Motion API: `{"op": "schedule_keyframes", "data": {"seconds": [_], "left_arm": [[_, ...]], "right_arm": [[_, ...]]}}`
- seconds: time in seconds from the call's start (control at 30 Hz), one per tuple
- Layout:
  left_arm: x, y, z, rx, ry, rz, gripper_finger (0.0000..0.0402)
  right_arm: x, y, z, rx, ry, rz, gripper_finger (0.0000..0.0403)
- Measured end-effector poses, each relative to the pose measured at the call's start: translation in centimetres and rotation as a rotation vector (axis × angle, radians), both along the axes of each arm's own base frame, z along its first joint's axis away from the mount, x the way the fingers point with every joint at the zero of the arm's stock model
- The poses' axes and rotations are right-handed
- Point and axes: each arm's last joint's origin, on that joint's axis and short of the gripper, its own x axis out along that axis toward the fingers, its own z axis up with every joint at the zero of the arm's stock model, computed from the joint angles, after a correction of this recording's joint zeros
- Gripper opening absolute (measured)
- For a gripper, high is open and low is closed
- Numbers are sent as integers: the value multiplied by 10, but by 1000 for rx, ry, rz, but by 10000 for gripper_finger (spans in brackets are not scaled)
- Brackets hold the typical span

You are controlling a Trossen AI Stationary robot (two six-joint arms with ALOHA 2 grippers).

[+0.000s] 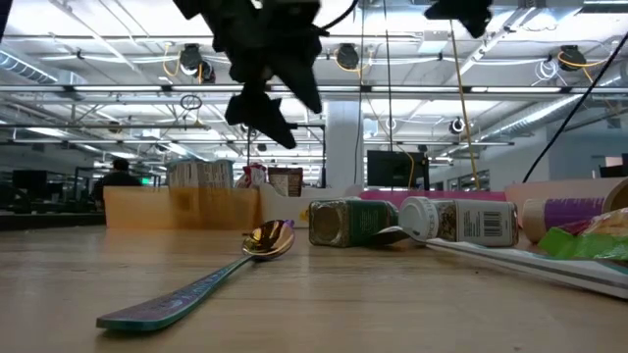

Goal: Pick & Place Food Item
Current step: Put the green seasoning bottle into the white bin

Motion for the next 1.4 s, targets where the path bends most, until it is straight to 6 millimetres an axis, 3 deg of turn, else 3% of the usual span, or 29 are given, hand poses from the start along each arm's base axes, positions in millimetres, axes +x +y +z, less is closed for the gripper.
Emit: {"op": "schedule_keyframes", "data": {"seconds": [0.17, 0.33, 0.53, 0.73, 0.87, 1.1, 1.4], "left_arm": [[12, -16, -4, -59, -74, 73, 347], [16, -24, 0, -95, -103, 208, 329], [27, -34, 8, -92, -136, 252, 298], [47, -39, 15, -60, -141, 219, 272], [54, -40, 13, -4, -48, 181, 259], [52, -30, 3, 55, 110, 200, 246], [61, -20, 10, -12, 8, 197, 253]], "right_arm": [[-27, 8, 9, 7, -24, 67, 130], [-36, 16, 9, -27, -35, 149, 130], [-31, 26, -34, 7, 12, 179, 130], [-26, 39, -80, 161, -95, 220, 130], [-27, 42, -95, 221, -136, 221, 130], [-28, 42, -98, 228, -133, 217, 130], [-28, 41, -99, 204, -133, 194, 130]]}}
